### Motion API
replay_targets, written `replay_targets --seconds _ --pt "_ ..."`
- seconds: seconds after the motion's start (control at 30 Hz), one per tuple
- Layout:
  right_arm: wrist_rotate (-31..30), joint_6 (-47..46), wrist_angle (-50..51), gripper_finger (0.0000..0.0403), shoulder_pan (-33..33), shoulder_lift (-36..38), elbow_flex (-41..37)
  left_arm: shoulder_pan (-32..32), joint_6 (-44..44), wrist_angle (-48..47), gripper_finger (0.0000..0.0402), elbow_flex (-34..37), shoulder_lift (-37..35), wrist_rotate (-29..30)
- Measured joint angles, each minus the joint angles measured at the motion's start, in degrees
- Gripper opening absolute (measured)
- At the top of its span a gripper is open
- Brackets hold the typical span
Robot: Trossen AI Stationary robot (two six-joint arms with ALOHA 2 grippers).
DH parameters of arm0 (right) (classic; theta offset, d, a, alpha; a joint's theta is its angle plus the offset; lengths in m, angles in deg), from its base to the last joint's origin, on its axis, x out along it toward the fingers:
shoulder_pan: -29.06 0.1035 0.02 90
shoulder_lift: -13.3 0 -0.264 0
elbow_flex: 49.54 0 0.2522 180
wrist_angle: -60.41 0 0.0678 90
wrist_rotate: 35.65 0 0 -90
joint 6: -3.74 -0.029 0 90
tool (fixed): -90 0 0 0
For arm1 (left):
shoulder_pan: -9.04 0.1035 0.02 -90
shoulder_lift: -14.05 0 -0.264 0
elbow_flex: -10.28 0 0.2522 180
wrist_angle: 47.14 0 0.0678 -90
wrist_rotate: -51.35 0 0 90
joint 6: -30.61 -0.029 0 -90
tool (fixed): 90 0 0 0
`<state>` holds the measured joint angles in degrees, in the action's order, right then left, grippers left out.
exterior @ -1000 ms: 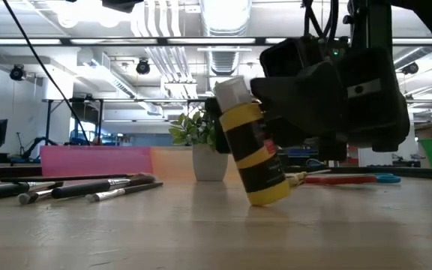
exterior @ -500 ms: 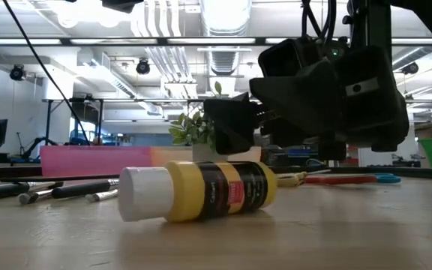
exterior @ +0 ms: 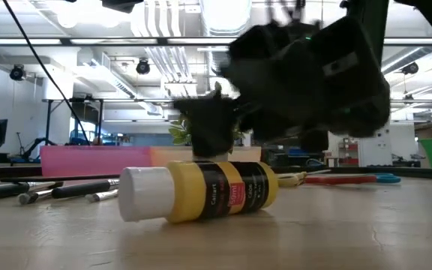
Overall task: Pick & Place Paint Supplies
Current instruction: Put the yellow paint bottle into the green bin
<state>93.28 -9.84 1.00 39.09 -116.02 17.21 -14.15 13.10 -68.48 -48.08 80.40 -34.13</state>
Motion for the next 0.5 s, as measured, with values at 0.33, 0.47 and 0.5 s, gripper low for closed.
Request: replay_targets --seconds 0.33,0.47,0.5 --pt "-10.3 20.0 62.8 0.0233 4.5 11.9 16.3 0.0 0.0 -0.4 0.0287 0.0 0.0 0.0" --pt "-22.3 23.9 80.5 0.0233 7.7 16.1 22.5 0.0 -0.1 -0.5 0.0287 0.0 0.0 0.0" --pt "-25.2 24.6 84.1 0.0233 8.6 16.8 24.1 0.0 -0.1 -0.4 0.0287 0.0 0.0 0.0"
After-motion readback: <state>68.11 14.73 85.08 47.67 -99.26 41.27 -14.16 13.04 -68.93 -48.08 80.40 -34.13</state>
